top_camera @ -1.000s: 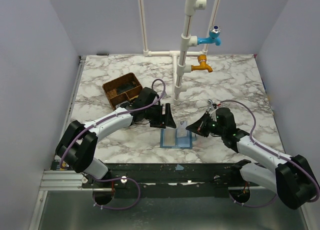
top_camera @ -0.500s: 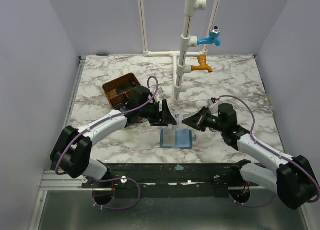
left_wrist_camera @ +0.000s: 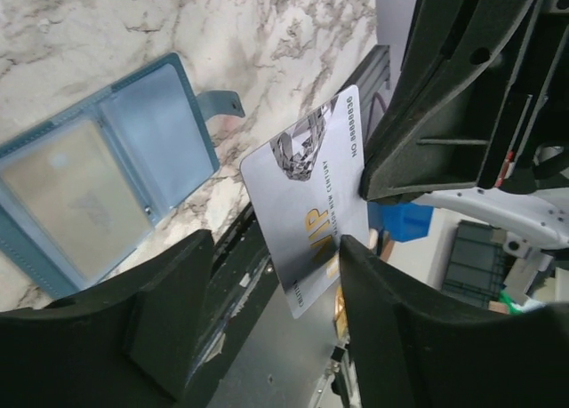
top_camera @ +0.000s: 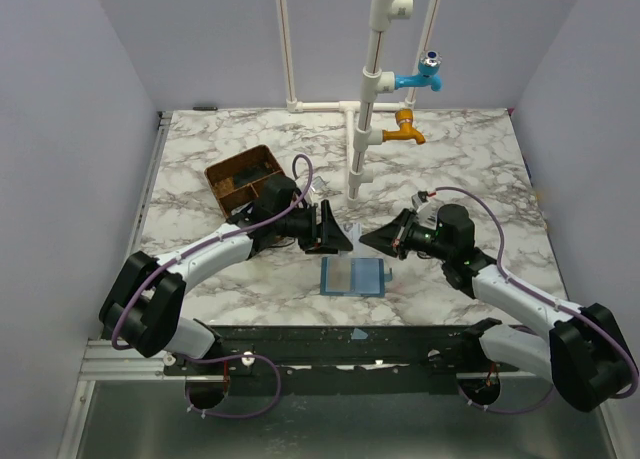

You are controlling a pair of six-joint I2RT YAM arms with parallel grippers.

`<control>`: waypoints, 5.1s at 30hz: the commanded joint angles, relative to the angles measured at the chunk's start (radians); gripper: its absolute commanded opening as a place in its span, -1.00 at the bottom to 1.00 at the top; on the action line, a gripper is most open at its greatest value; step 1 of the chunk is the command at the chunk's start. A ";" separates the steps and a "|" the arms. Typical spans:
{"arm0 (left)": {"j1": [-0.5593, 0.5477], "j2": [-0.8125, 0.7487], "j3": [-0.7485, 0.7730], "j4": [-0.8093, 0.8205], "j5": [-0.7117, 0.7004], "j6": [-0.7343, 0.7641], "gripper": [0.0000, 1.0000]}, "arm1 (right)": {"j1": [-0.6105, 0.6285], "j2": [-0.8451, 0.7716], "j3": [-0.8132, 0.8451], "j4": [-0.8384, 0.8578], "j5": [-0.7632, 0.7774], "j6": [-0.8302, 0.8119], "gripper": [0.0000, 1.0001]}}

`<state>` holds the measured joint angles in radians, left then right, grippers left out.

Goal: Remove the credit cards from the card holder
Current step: Place the credit card in the storage box, then remove the credit card from the card holder.

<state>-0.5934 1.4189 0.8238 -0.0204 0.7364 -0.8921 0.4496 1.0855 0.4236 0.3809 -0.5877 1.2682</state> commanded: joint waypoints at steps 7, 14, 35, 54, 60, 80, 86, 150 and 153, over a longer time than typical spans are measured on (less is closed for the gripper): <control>0.005 -0.017 -0.048 0.192 0.111 -0.125 -0.59 | -0.005 0.008 -0.024 0.053 -0.046 0.008 -0.99; 0.004 -0.022 -0.054 0.213 0.124 -0.145 -1.00 | -0.005 -0.023 0.001 -0.043 -0.004 -0.047 -0.81; 0.119 -0.161 0.022 -0.209 -0.138 0.089 -1.00 | -0.005 -0.138 0.140 -0.489 0.298 -0.266 1.00; 0.539 -0.178 0.101 -0.527 -0.449 0.299 -1.00 | -0.005 -0.061 0.143 -0.456 0.317 -0.327 1.00; 0.584 -0.115 0.129 -0.506 -0.484 0.272 -1.00 | -0.005 -0.005 0.160 -0.455 0.285 -0.339 1.00; 0.584 -0.045 0.200 -0.513 -0.466 0.295 0.04 | -0.005 -0.010 0.146 -0.427 0.305 -0.329 1.00; 0.584 -0.095 0.196 -0.515 -0.451 0.314 0.41 | -0.005 -0.003 0.142 -0.424 0.300 -0.324 1.00; 0.021 -0.142 -0.072 -0.326 -0.421 0.237 0.43 | 0.053 0.032 0.203 -0.534 0.373 -0.321 1.00; 0.015 -0.125 -0.091 -0.300 -0.415 0.233 0.41 | 0.091 0.047 0.208 -0.532 0.399 -0.314 1.00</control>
<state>-0.5667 1.2736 0.7586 -0.3927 0.3153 -0.6407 0.5003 1.1103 0.5964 -0.1589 -0.2451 0.9432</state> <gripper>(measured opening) 0.712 0.998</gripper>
